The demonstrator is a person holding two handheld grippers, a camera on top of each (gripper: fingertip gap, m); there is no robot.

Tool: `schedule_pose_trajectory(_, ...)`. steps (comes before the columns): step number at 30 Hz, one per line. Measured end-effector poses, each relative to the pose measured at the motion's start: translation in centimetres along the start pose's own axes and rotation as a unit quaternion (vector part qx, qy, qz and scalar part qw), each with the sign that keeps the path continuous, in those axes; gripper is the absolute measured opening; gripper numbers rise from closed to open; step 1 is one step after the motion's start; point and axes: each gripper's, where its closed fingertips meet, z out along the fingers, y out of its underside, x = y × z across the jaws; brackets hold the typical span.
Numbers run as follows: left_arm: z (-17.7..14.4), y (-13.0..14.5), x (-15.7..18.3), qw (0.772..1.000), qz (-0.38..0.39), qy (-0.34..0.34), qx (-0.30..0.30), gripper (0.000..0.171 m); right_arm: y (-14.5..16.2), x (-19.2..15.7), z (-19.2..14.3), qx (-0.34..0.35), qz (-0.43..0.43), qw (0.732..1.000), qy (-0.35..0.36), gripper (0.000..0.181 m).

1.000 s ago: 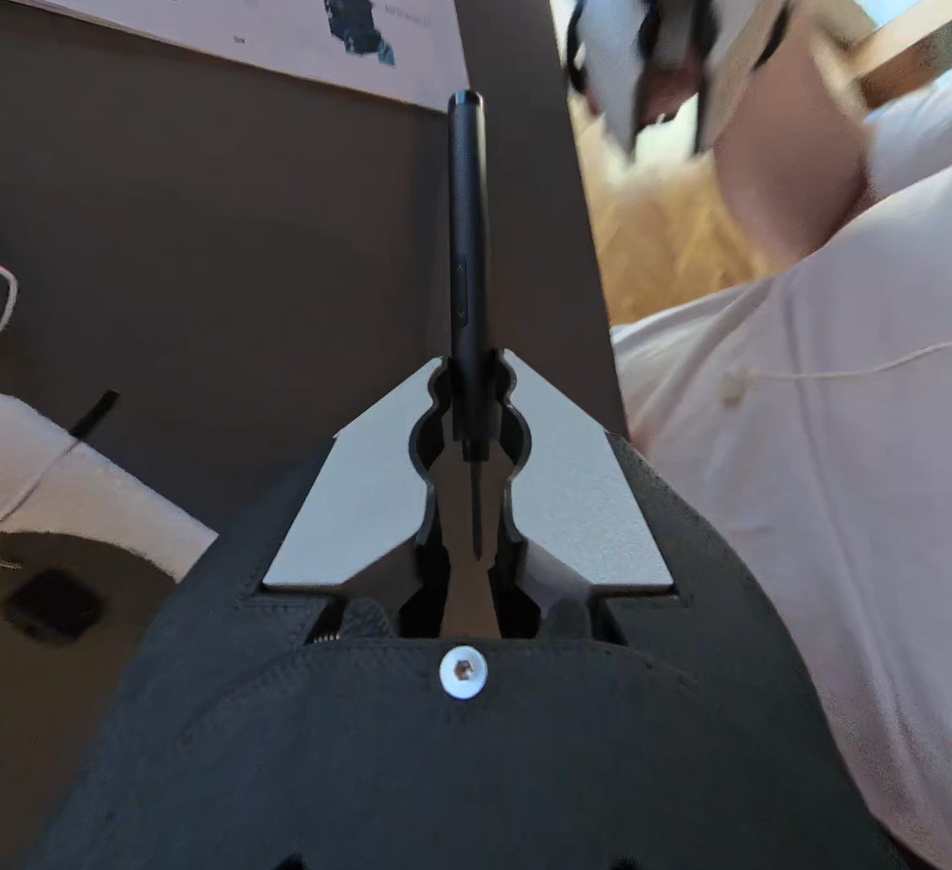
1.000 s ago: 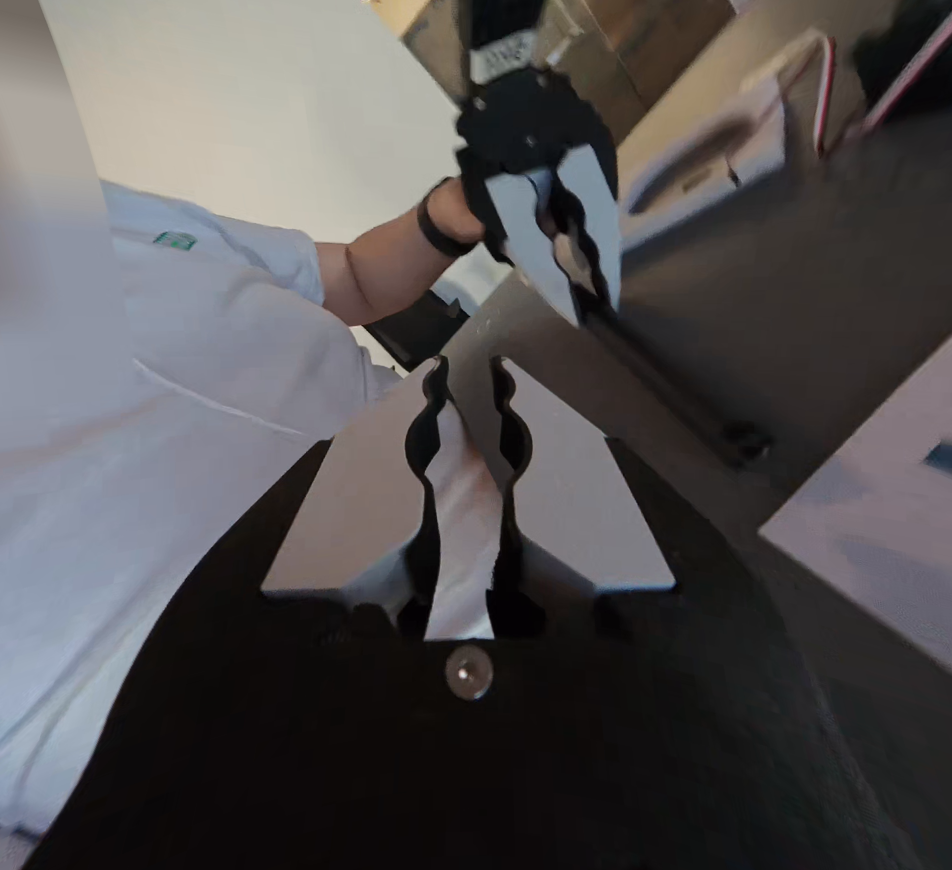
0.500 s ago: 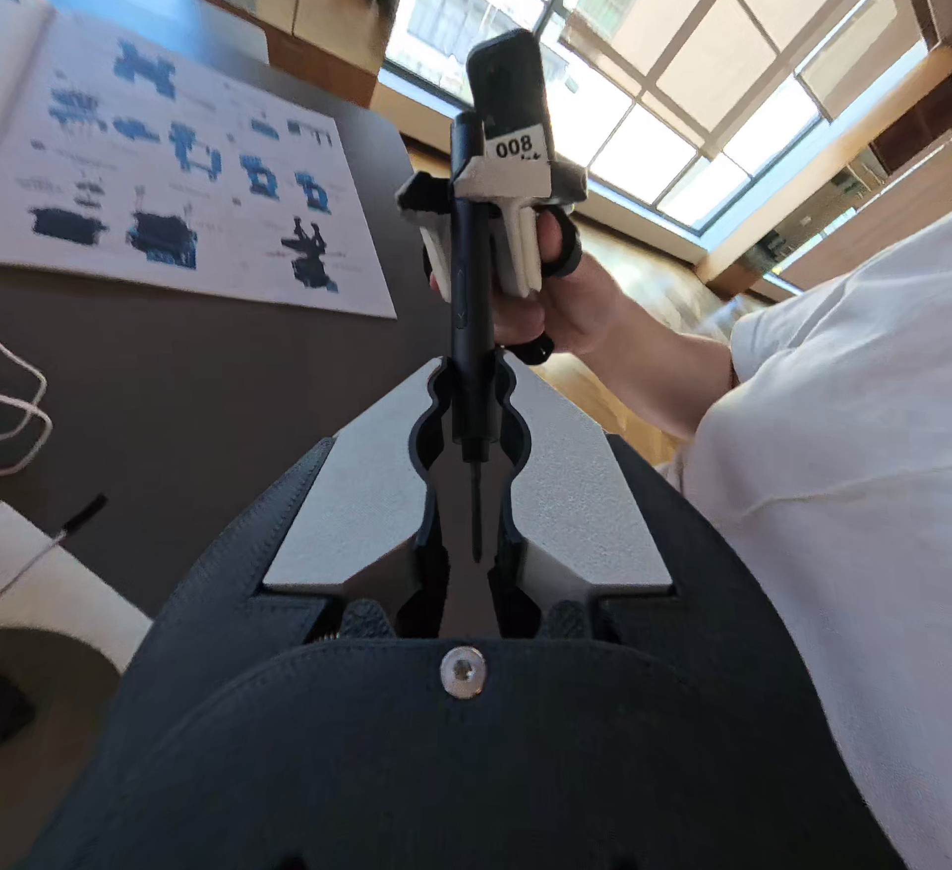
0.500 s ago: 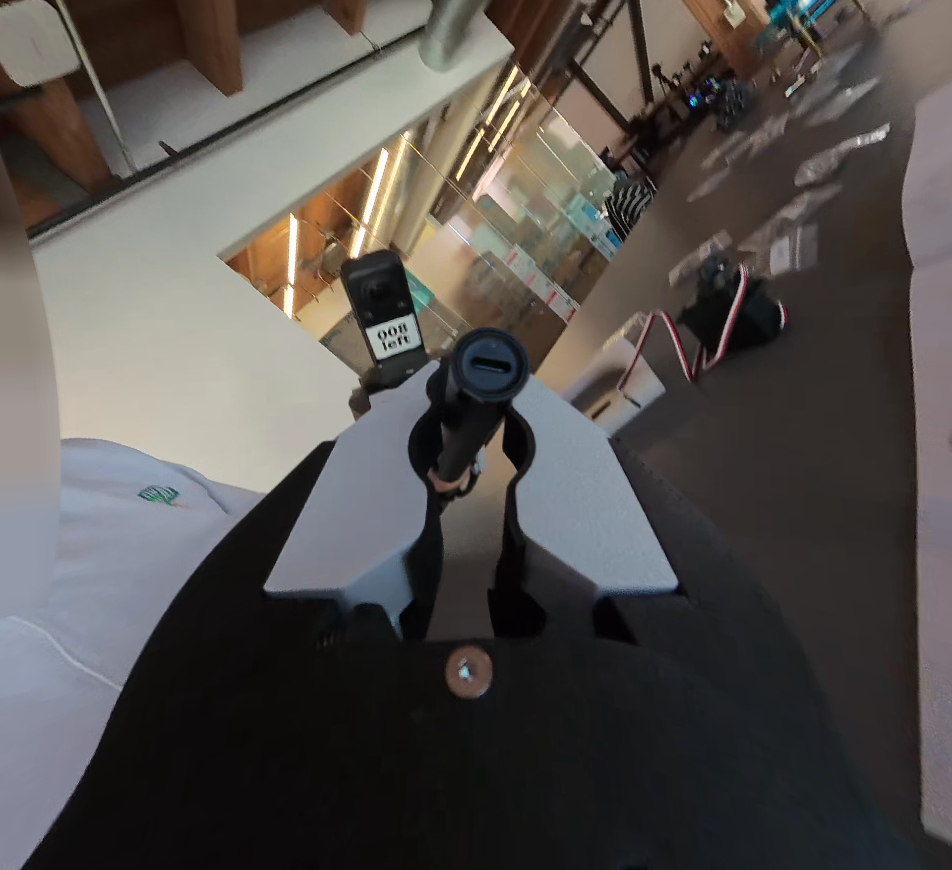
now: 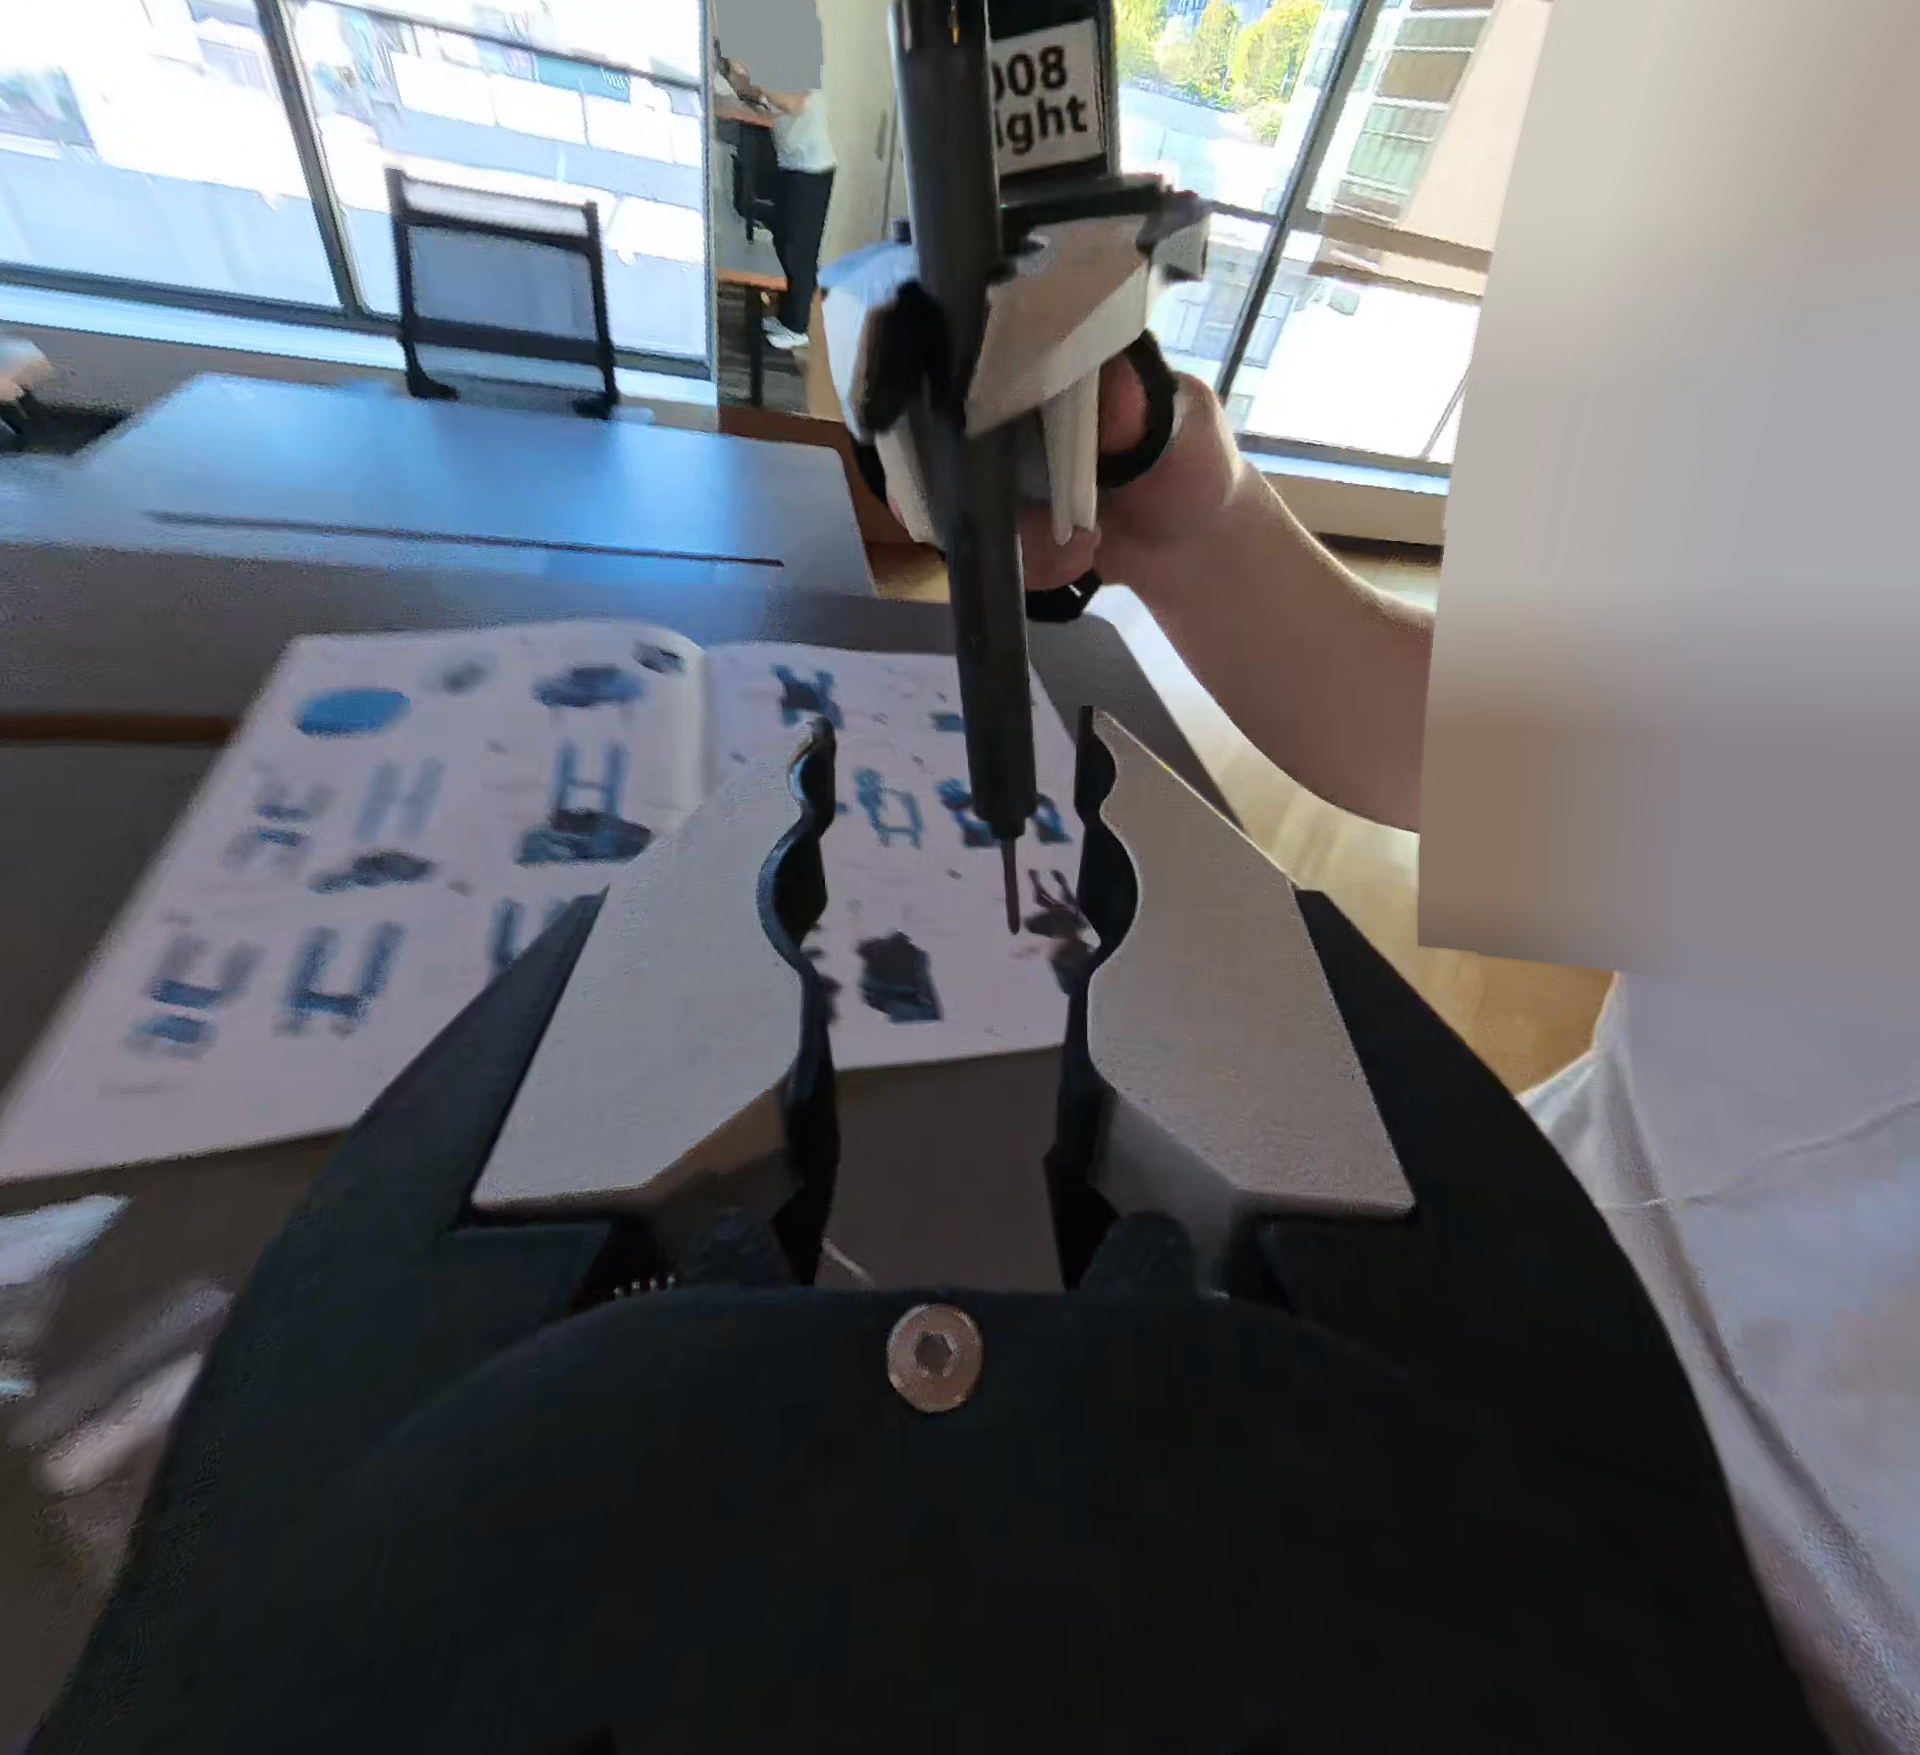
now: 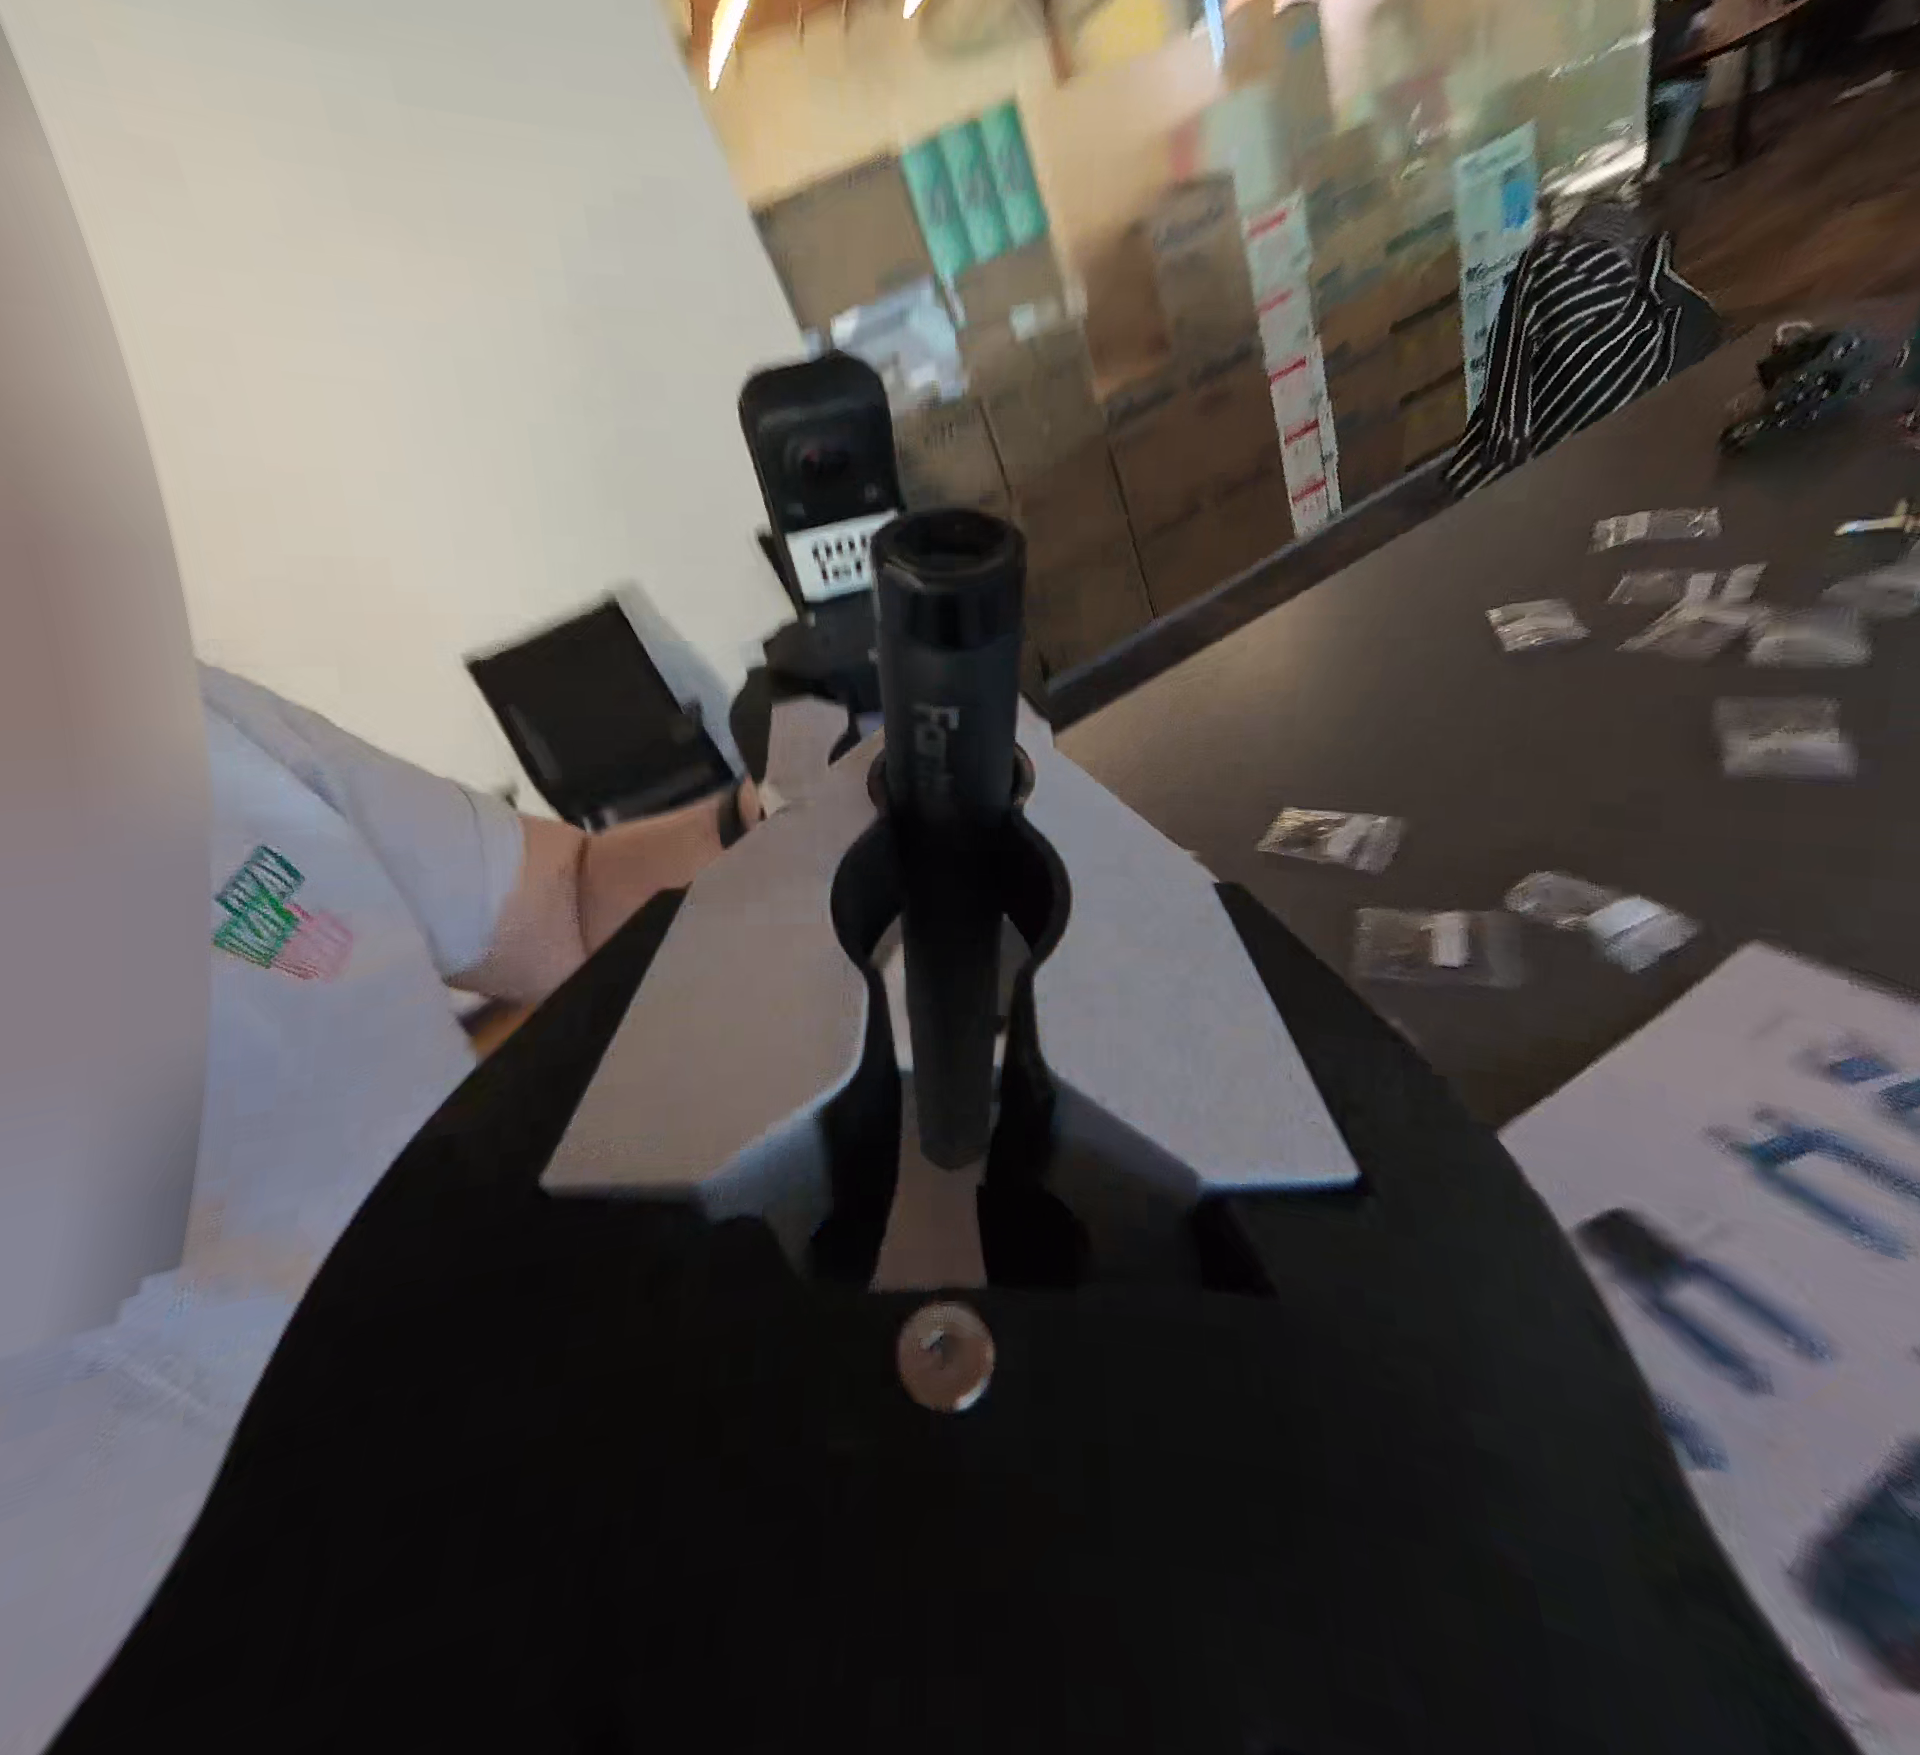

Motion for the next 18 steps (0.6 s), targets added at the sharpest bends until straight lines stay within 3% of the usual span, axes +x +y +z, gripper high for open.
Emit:
schedule_pose_trajectory(3, -1.5, -3.9, -3.3, 0.998, 0.057, -0.035, 0.011, 0.045, -2.6, 1.6, 0.8, -0.070, -0.049, 0.996, -0.030, 0.010)
schedule_pose_trajectory(7, -3.4, -6.8, -5.2, 0.995, 0.067, -0.065, 0.035, 0.053, -4.3, 3.2, 2.4, -0.074, -0.120, 0.989, -0.041, 0.010)
schedule_pose_trajectory(12, -4.1, -3.3, -5.9, 0.994, 0.070, -0.077, -0.019, 0.049, -3.2, 3.9, 3.8, -0.049, -0.112, 0.988, -0.090, 0.010)
schedule_pose_trajectory(15, -3.9, -2.5, -5.5, 0.996, 0.068, -0.047, -0.029, 0.044, -2.2, 4.1, 4.2, -0.038, -0.097, 0.988, -0.116, 0.010)
schedule_pose_trajectory(18, -3.2, -1.8, -5.4, 0.997, 0.067, -0.016, -0.039, 0.044, -0.6, 4.2, 4.8, -0.075, -0.097, 0.984, -0.132, 0.010)
